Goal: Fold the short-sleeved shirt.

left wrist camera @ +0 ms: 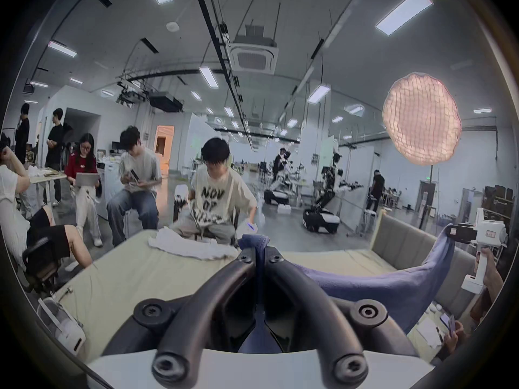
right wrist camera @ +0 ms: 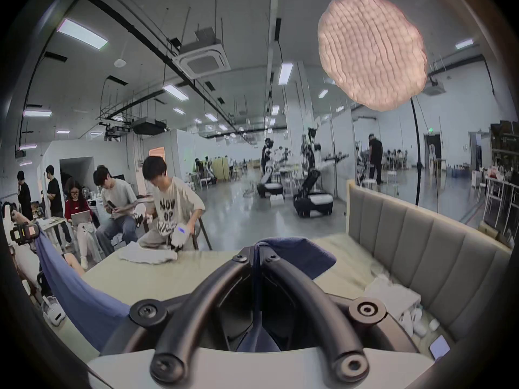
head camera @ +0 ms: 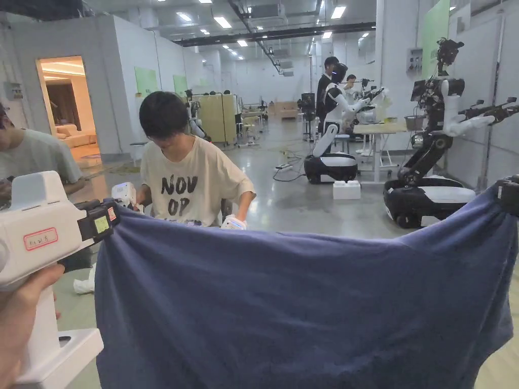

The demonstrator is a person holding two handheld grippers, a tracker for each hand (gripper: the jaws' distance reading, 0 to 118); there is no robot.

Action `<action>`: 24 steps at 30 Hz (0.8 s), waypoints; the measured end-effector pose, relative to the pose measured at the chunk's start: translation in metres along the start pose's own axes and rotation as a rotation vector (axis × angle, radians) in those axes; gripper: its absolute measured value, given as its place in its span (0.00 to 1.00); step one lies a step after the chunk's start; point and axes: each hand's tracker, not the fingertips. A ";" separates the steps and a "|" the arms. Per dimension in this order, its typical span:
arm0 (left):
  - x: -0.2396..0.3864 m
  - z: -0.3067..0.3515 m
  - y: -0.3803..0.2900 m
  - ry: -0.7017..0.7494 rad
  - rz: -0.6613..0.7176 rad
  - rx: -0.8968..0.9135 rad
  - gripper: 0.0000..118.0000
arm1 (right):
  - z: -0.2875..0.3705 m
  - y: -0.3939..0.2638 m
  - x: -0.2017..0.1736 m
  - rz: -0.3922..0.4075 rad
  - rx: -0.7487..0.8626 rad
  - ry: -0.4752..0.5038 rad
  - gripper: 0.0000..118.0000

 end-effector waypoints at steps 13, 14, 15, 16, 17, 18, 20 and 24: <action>0.013 -0.123 0.076 0.095 -0.055 0.085 0.00 | -0.100 0.110 -0.035 0.093 0.131 -0.106 0.00; 0.014 -0.130 0.078 0.095 -0.056 0.091 0.00 | -0.106 0.116 -0.036 0.084 0.151 -0.112 0.00; 0.015 -0.137 0.081 0.094 -0.056 0.094 0.00 | -0.112 0.122 -0.039 0.083 0.161 -0.120 0.00; 0.016 -0.144 0.085 0.089 -0.053 0.092 0.00 | -0.117 0.127 -0.040 0.075 0.178 -0.127 0.00; 0.017 -0.151 0.087 0.089 -0.055 0.096 0.00 | -0.122 0.132 -0.042 0.077 0.183 -0.130 0.00; 0.018 -0.158 0.089 0.099 -0.064 0.101 0.00 | -0.128 0.139 -0.044 0.080 0.185 -0.134 0.00; 0.017 -0.173 0.092 0.113 -0.059 0.106 0.00 | -0.137 0.151 -0.049 0.122 0.199 -0.155 0.00; 0.016 -0.198 0.092 0.117 -0.066 0.087 0.00 | -0.153 0.170 -0.056 0.162 0.228 -0.185 0.00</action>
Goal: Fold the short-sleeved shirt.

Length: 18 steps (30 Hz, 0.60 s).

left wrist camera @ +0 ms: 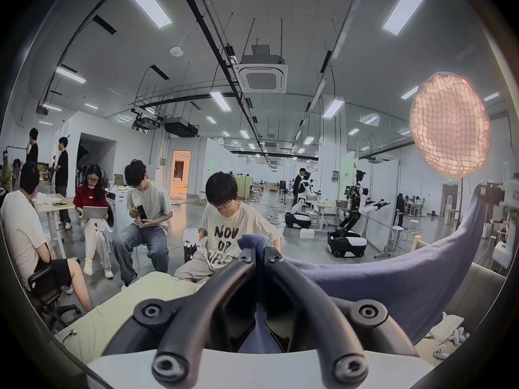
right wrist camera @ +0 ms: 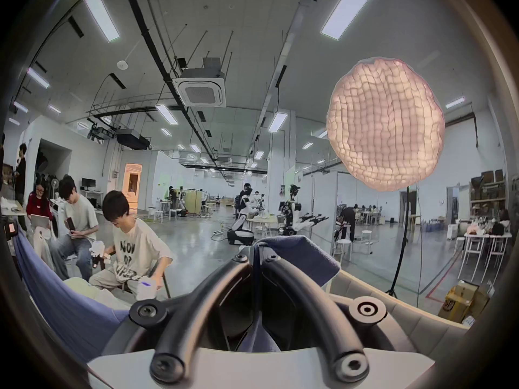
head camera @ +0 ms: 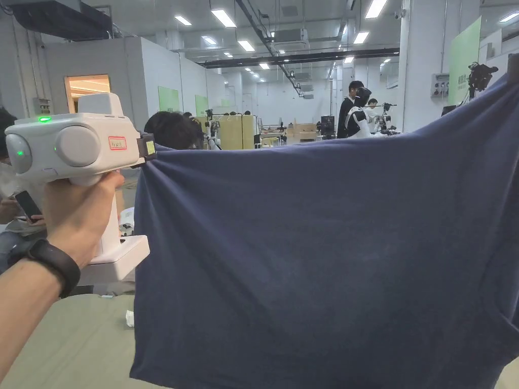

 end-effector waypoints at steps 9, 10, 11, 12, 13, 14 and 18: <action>0.005 -0.033 -0.073 -0.009 0.020 -0.105 0.00 | -0.023 -0.045 -0.021 0.025 -0.075 0.018 0.00; 0.007 -0.033 -0.091 -0.011 0.031 -0.138 0.00 | -0.023 -0.061 -0.023 0.022 -0.097 0.029 0.00; 0.006 -0.033 -0.109 -0.023 0.047 -0.165 0.00 | -0.023 -0.077 -0.024 0.007 -0.117 0.042 0.00; 0.006 -0.030 -0.124 -0.033 0.050 -0.178 0.00 | -0.022 -0.092 -0.025 0.001 -0.147 0.055 0.00; 0.004 -0.027 -0.142 -0.043 0.065 -0.205 0.00 | -0.017 -0.107 -0.024 -0.015 -0.148 0.068 0.00; 0.003 -0.024 -0.156 -0.048 0.076 -0.229 0.00 | -0.014 -0.118 -0.024 -0.019 -0.157 0.072 0.00; -0.007 0.002 -0.193 -0.058 0.142 -0.275 0.00 | 0.017 -0.154 -0.012 -0.069 -0.197 0.091 0.00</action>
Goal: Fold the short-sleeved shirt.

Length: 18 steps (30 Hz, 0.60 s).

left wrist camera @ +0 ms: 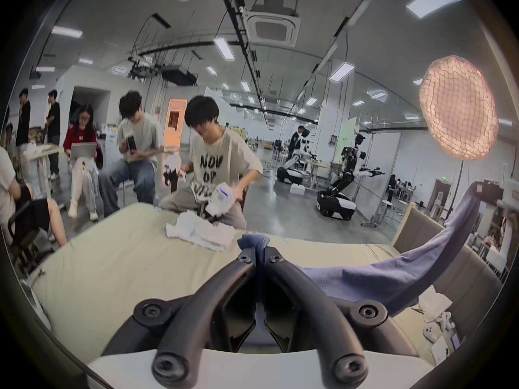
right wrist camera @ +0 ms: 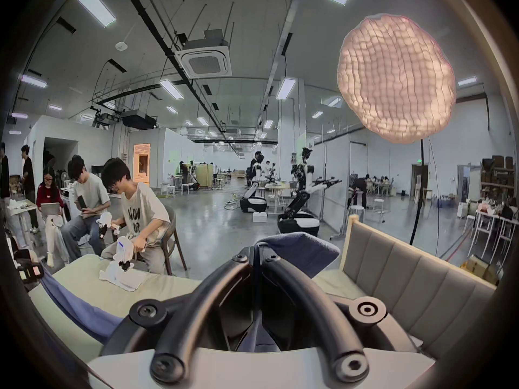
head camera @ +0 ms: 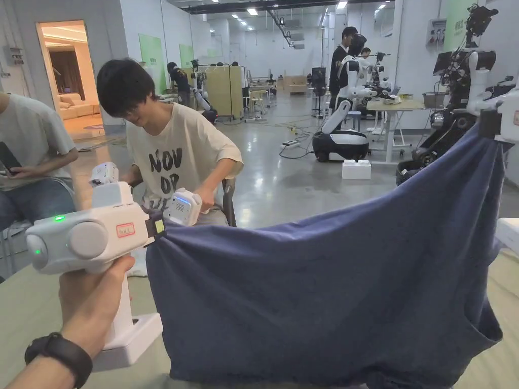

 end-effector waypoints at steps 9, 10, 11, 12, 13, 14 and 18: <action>-0.031 0.111 -0.117 -0.058 0.017 -0.086 0.00 | 0.136 -0.100 0.045 0.018 -0.094 0.046 0.00; -0.036 0.127 -0.135 -0.054 0.019 -0.104 0.00 | 0.157 -0.117 0.051 0.014 -0.098 0.055 0.00; -0.041 0.142 -0.153 -0.058 0.022 -0.123 0.00 | 0.178 -0.133 0.056 0.005 -0.111 0.050 0.00; -0.049 0.148 -0.171 -0.055 0.035 -0.139 0.00 | 0.196 -0.148 0.061 0.002 -0.148 0.064 0.00; -0.055 0.162 -0.190 -0.059 0.045 -0.173 0.00 | 0.217 -0.167 0.068 -0.020 -0.142 0.068 0.00; -0.060 0.176 -0.209 -0.058 0.043 -0.191 0.00 | 0.236 -0.185 0.074 -0.029 -0.162 0.074 0.00; -0.077 0.217 -0.269 -0.044 0.042 -0.266 0.00 | 0.296 -0.250 0.088 -0.068 -0.252 0.072 0.00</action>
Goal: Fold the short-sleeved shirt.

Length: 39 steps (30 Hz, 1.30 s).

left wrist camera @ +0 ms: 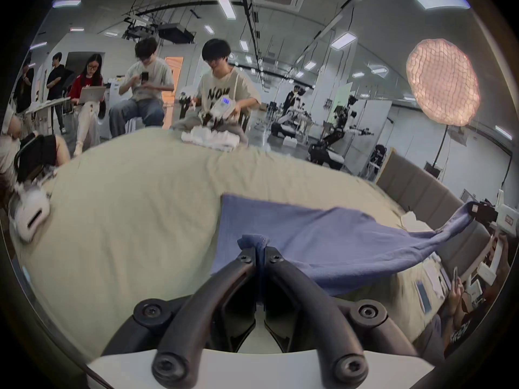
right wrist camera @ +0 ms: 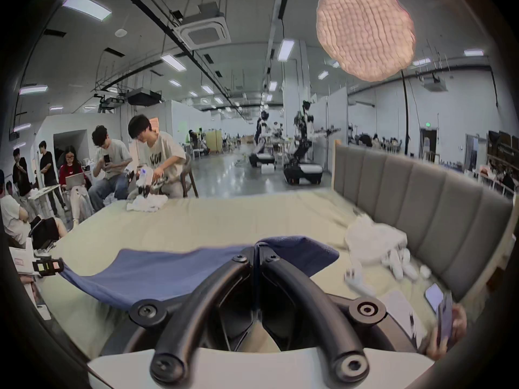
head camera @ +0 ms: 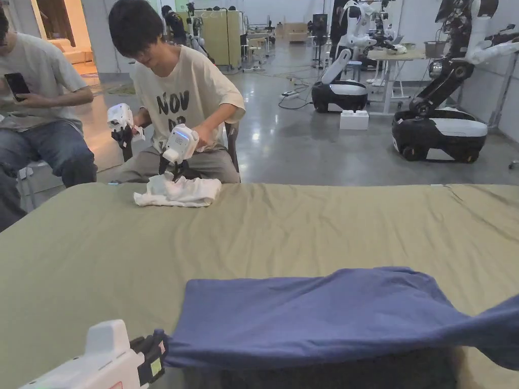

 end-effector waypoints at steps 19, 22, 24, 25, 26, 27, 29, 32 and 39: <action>-0.016 0.003 -0.070 0.118 -0.003 -0.189 0.73 | -0.038 -0.145 0.009 -0.083 -0.377 -0.002 0.60; -0.009 0.025 -0.061 0.132 -0.024 -0.089 0.73 | -0.028 -0.143 0.008 -0.080 -0.329 -0.033 0.64; 0.000 0.043 -0.053 0.121 -0.057 -0.005 0.73 | -0.011 -0.134 0.007 -0.054 -0.256 -0.009 0.64; 0.007 0.054 -0.050 0.120 -0.087 0.036 0.73 | -0.003 -0.128 0.004 -0.042 -0.222 -0.004 0.64; 0.014 0.065 -0.048 0.124 -0.117 0.088 0.73 | 0.007 -0.121 0.000 -0.027 -0.185 0.012 0.64; 0.021 0.072 -0.045 0.123 -0.142 0.119 0.73 | 0.015 -0.115 -0.004 -0.017 -0.142 0.020 0.64; 0.036 0.087 -0.039 0.134 -0.181 0.179 0.70 | 0.039 -0.102 -0.016 -0.002 -0.059 0.049 0.64; 0.054 0.105 -0.035 0.127 -0.192 0.241 0.43 | 0.058 -0.091 -0.031 0.011 0.026 0.083 0.58; 0.080 0.133 -0.026 0.082 -0.257 0.326 0.00 | 0.067 -0.084 -0.055 0.095 0.043 0.127 0.00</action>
